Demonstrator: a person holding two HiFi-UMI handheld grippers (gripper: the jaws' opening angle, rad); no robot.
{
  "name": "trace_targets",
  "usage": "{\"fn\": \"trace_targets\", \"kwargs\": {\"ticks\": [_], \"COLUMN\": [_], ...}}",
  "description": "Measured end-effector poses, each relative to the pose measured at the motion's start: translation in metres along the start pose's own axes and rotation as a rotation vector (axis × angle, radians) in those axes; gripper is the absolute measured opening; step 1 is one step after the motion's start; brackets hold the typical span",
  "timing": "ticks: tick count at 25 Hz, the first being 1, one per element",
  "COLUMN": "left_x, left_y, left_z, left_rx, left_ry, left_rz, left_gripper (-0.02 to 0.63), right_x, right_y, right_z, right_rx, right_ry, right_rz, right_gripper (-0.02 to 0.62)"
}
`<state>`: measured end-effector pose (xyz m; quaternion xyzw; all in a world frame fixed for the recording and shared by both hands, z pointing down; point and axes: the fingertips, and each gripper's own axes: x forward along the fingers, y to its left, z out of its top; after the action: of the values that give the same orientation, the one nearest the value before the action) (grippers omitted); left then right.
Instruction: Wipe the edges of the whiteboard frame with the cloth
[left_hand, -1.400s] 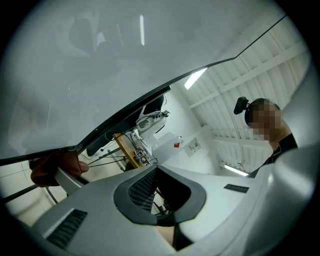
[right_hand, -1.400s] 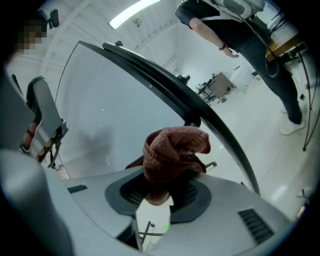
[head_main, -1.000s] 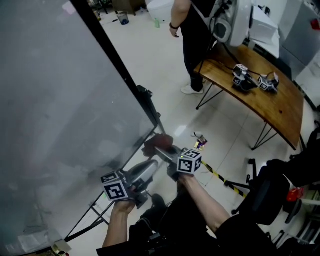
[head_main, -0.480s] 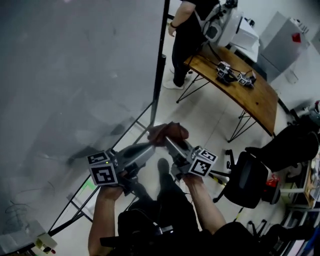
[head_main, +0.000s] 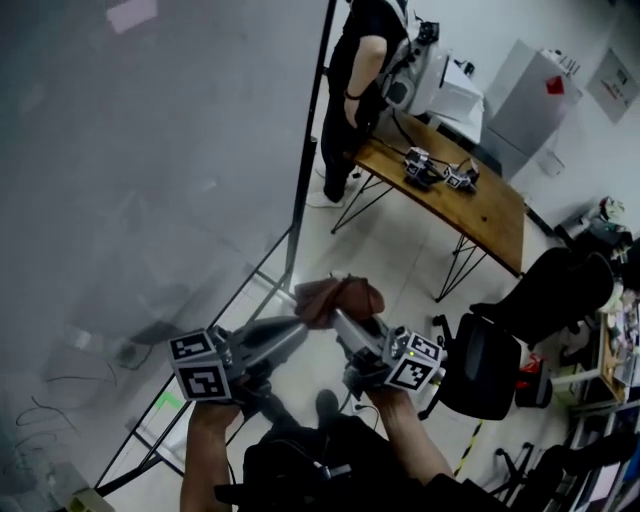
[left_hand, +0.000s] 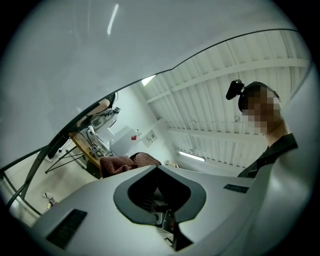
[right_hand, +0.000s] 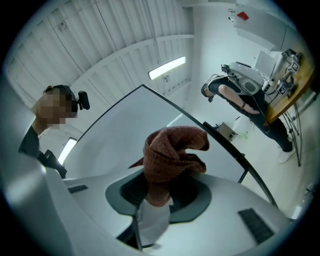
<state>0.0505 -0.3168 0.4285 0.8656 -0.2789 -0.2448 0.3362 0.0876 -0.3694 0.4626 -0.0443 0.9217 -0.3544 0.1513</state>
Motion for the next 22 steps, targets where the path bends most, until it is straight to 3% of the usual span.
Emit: {"fn": "trace_targets", "kwargs": {"ticks": [7, 22], "left_x": [0.009, 0.081], "left_y": [-0.011, -0.054], "left_z": [-0.014, -0.056], "left_rx": [-0.007, 0.012], "left_ry": [-0.045, -0.112], "left_rz": [0.02, 0.094], "left_gripper": [-0.012, -0.012], "right_x": [-0.028, -0.109], "right_y": [0.014, 0.039], "right_z": [0.004, 0.059], "right_rx": [0.012, 0.046], "right_ry": [0.006, -0.024], "right_rz": [0.04, 0.209], "right_gripper": [0.118, 0.118]}}
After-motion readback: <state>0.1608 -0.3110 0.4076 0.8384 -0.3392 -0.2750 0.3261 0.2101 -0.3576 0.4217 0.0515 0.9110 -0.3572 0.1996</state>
